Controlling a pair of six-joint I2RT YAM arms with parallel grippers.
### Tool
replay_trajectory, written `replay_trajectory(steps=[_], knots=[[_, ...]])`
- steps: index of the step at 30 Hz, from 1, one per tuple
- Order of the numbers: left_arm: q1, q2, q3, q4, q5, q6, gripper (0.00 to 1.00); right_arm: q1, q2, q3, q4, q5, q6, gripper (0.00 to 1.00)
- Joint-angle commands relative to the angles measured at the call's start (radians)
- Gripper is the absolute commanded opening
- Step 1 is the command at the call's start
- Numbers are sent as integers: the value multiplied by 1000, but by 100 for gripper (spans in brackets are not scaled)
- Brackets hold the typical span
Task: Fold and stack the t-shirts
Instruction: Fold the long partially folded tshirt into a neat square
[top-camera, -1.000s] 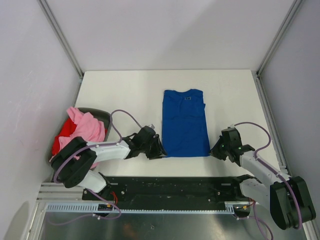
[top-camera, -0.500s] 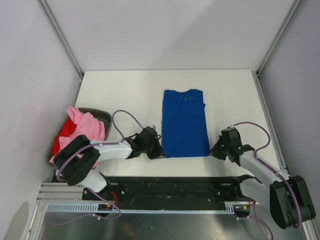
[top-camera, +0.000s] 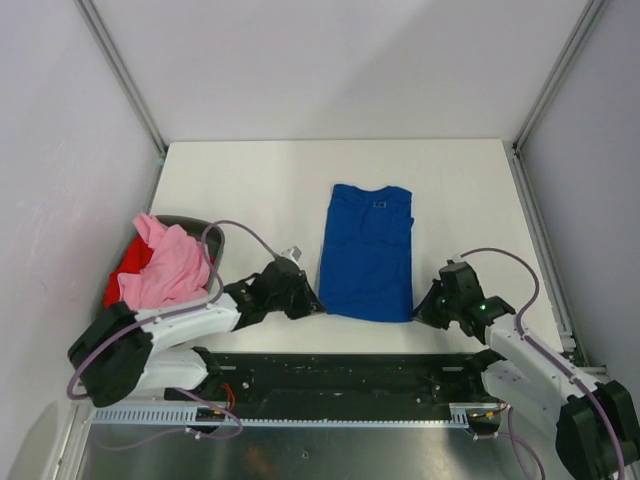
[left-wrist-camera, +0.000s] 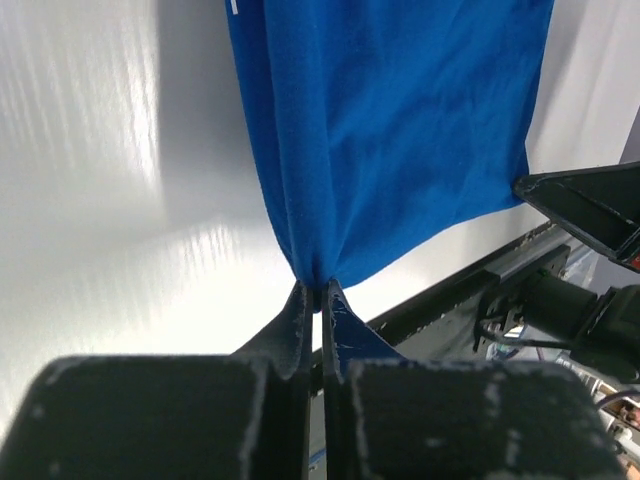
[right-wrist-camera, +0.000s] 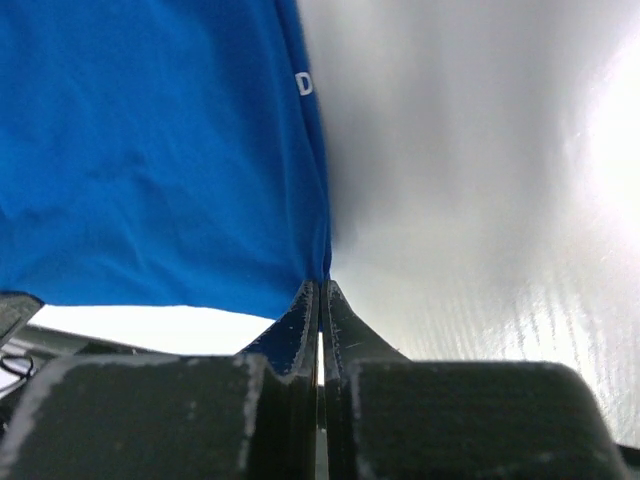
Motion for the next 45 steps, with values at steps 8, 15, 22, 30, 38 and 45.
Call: replay_trajectory(steps=[8, 15, 22, 30, 38, 45], knots=[[-66, -350, -119, -168, -44, 15, 0, 207, -264, 84, -276, 82, 146, 0], [-92, -506, -167, -250, -18, 0, 0, 295, -430, 124, -418, 107, 229, 0], [-104, -556, -146, -270, -13, 17, 0, 349, -495, 177, -456, 186, 252, 0], [-51, -429, 59, -272, -43, 96, 0, 345, -291, 392, -409, 344, 127, 0], [178, -123, 394, -263, 60, 200, 0, 82, 67, 585, -195, 223, -84, 0], [348, 367, 819, -233, 177, 283, 0, -183, 479, 767, 101, 13, -158, 0]])
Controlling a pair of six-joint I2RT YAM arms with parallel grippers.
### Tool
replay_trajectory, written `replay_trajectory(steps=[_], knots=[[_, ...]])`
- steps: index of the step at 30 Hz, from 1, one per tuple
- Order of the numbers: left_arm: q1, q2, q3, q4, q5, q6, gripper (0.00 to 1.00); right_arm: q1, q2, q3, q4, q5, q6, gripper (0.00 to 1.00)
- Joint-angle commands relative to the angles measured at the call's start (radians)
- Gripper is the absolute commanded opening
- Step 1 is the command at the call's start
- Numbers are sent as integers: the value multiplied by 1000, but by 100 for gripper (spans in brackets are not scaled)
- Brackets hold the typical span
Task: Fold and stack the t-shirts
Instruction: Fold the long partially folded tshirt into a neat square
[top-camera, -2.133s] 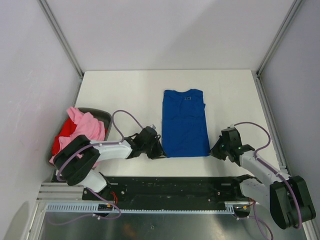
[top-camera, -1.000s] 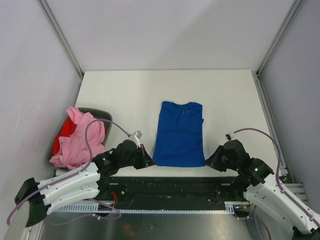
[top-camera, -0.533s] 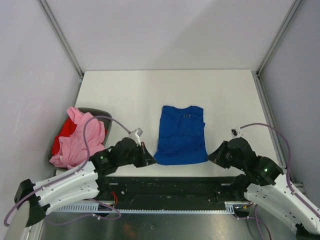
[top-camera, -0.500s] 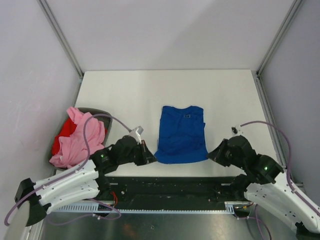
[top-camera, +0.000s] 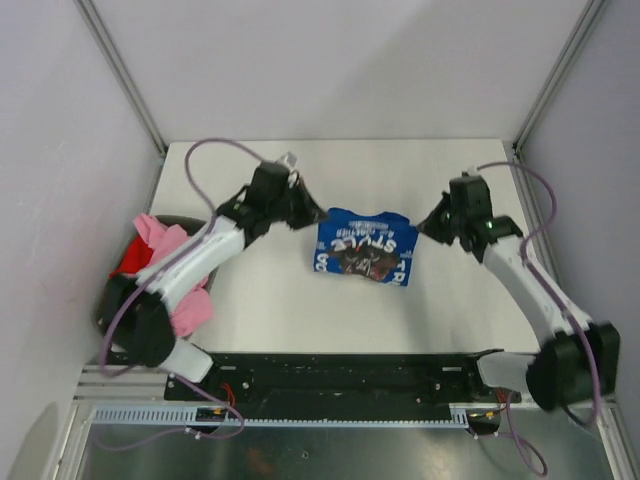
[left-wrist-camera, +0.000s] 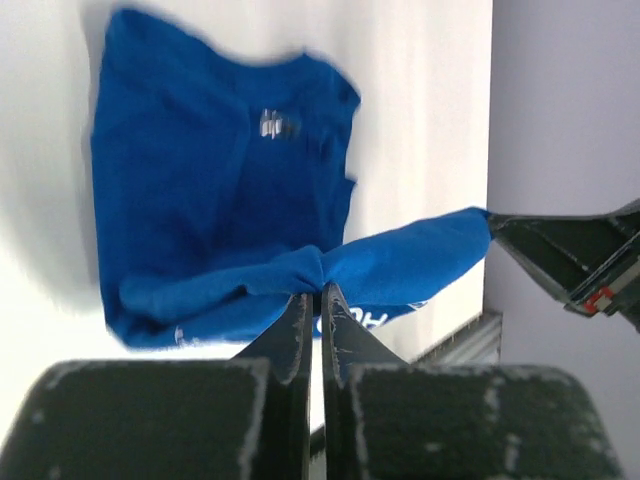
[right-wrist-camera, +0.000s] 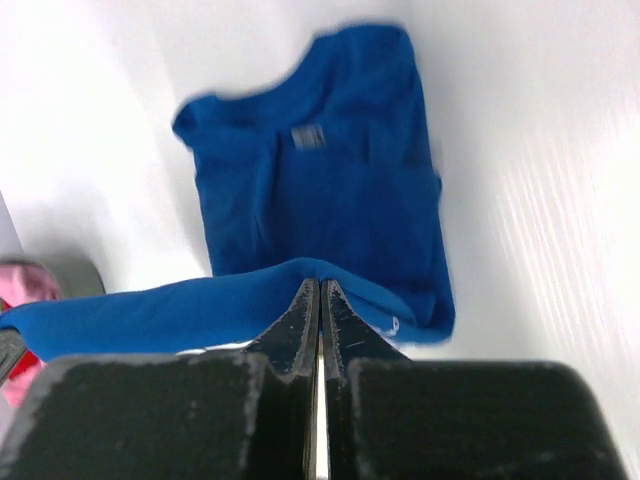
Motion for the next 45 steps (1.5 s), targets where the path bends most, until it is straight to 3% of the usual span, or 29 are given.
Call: replay_trajectory(steps=[1, 6, 10, 15, 20, 27, 32, 39, 45], knots=[[96, 316, 299, 42, 107, 100, 0, -104, 238, 145, 283, -125, -81, 0], [159, 797, 757, 48, 243, 132, 0, -179, 630, 324, 422, -190, -62, 0], [185, 1055, 987, 48, 281, 97, 0, -204, 877, 498, 400, -227, -64, 0], [198, 1149, 1083, 51, 298, 102, 0, -217, 979, 599, 369, -219, -75, 0], [205, 1136, 1063, 50, 284, 106, 0, -212, 1022, 650, 338, -213, -72, 0], [196, 1028, 802, 60, 214, 86, 0, -163, 1018, 558, 334, -184, -69, 0], [170, 844, 493, 116, 144, 71, 0, -124, 944, 391, 347, -169, -73, 0], [139, 504, -17, 252, 41, 1, 0, -27, 709, 125, 331, -71, -83, 0], [137, 270, -267, 298, 19, 20, 0, 9, 469, -85, 320, -23, -77, 0]])
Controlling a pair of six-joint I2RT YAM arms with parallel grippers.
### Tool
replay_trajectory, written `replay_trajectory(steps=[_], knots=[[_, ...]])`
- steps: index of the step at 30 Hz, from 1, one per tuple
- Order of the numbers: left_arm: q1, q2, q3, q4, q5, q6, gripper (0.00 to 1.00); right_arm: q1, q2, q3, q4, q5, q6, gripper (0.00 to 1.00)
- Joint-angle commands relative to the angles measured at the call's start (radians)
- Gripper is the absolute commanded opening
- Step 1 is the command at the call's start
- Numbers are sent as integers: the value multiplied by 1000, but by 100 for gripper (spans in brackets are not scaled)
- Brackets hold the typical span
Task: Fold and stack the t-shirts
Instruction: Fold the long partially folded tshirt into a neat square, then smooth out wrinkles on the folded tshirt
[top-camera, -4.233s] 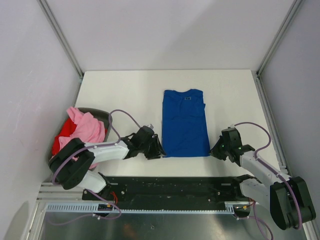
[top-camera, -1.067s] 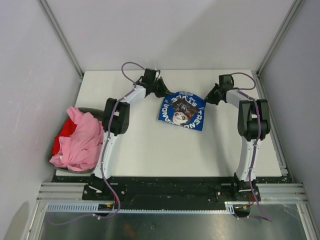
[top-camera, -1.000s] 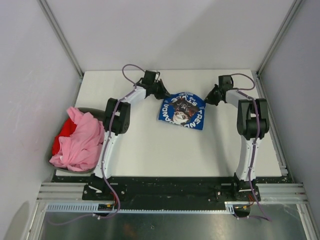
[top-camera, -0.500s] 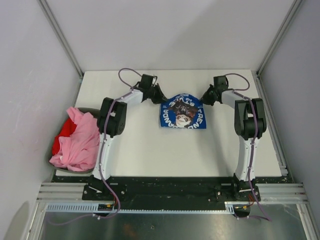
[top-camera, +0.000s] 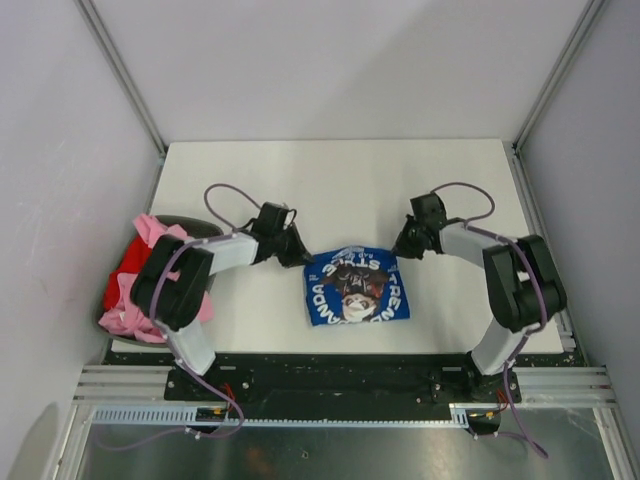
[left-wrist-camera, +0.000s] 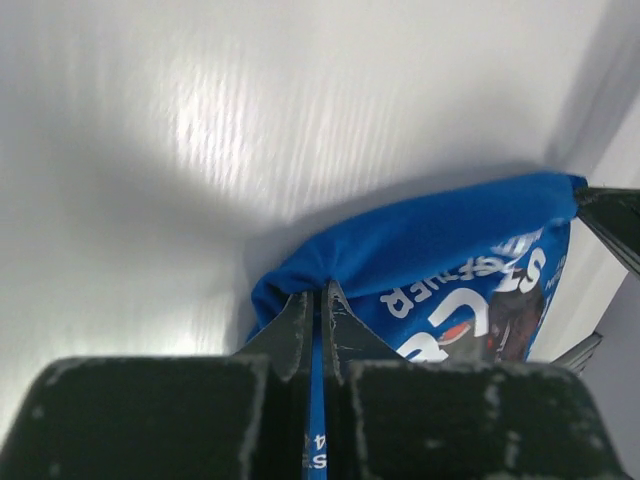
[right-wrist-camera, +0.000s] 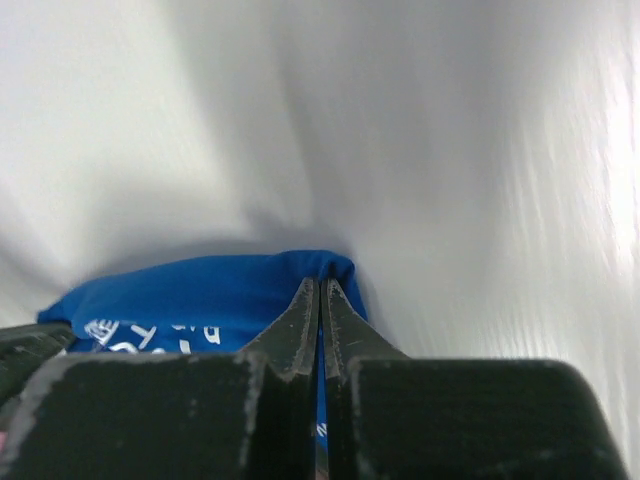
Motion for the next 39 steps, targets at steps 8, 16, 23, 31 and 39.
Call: replay_trajectory(steps=[8, 16, 23, 31, 39], knots=[[16, -263, -159, 41, -78, 17, 1, -3, -279, -97, -97, 113, -37, 0], [56, -153, -51, 41, -45, 57, 0, -46, -193, -33, -46, 58, -54, 0], [103, -156, -21, 29, -40, 109, 53, -67, -160, 70, -92, 65, -124, 44], [65, -332, -69, -28, -1, 136, 52, 49, -248, 89, -194, 116, -125, 41], [-172, -429, -215, -31, -6, 25, 10, 201, -196, 89, -114, 100, -97, 32]])
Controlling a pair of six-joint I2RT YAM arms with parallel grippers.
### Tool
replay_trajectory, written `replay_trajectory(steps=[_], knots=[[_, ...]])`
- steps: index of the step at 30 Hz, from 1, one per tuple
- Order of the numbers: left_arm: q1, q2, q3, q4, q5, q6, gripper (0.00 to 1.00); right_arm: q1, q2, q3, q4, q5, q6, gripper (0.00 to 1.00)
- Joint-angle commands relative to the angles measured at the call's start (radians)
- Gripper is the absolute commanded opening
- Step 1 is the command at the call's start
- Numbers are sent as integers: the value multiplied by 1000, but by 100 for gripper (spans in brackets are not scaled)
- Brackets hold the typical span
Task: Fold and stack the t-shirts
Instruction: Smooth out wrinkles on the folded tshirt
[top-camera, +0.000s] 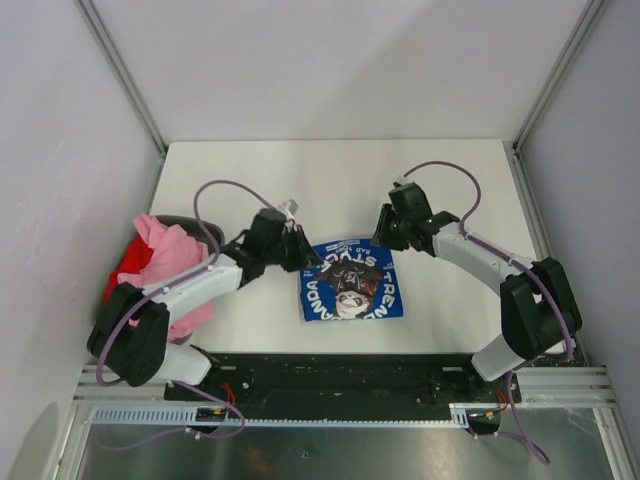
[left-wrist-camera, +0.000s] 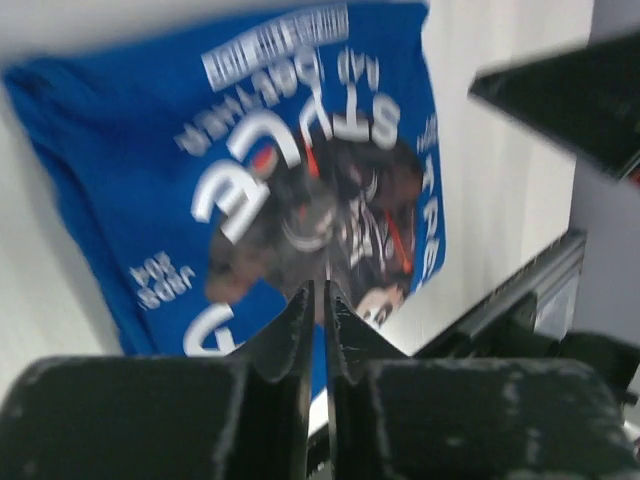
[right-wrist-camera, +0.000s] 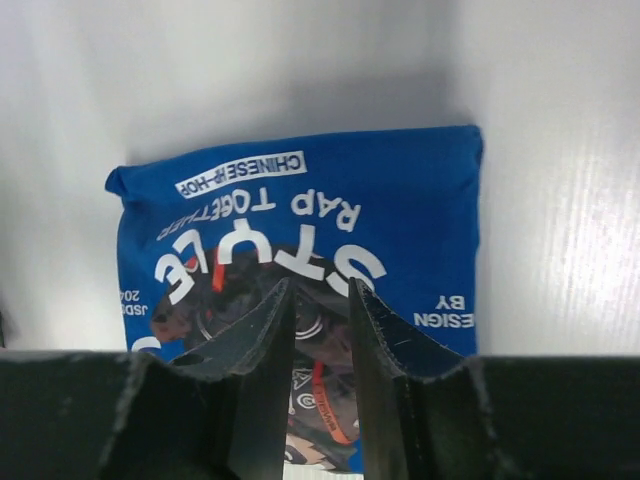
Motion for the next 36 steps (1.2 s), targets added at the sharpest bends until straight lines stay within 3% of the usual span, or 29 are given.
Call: replay_trajectory(steps=[1, 5, 13, 18, 28, 36], knots=[[-106, -31, -88, -19, -9, -69, 7, 21, 45, 31, 76, -22, 7, 31], [-142, -7, -148, -14, -47, -111, 1, 4, 132, 37, 136, -51, 5, 31], [-149, 50, -250, 8, -104, -125, 0, -64, 303, 71, 168, -98, -4, 31], [-152, 48, -275, 16, -117, -116, 0, -89, 329, 95, 138, -97, -8, 31], [-152, -10, -231, 10, -85, -94, 1, -52, 101, 122, -53, -43, -19, 35], [-154, -112, -213, -17, -52, -95, 9, 129, -102, -99, 11, -108, 115, 34]])
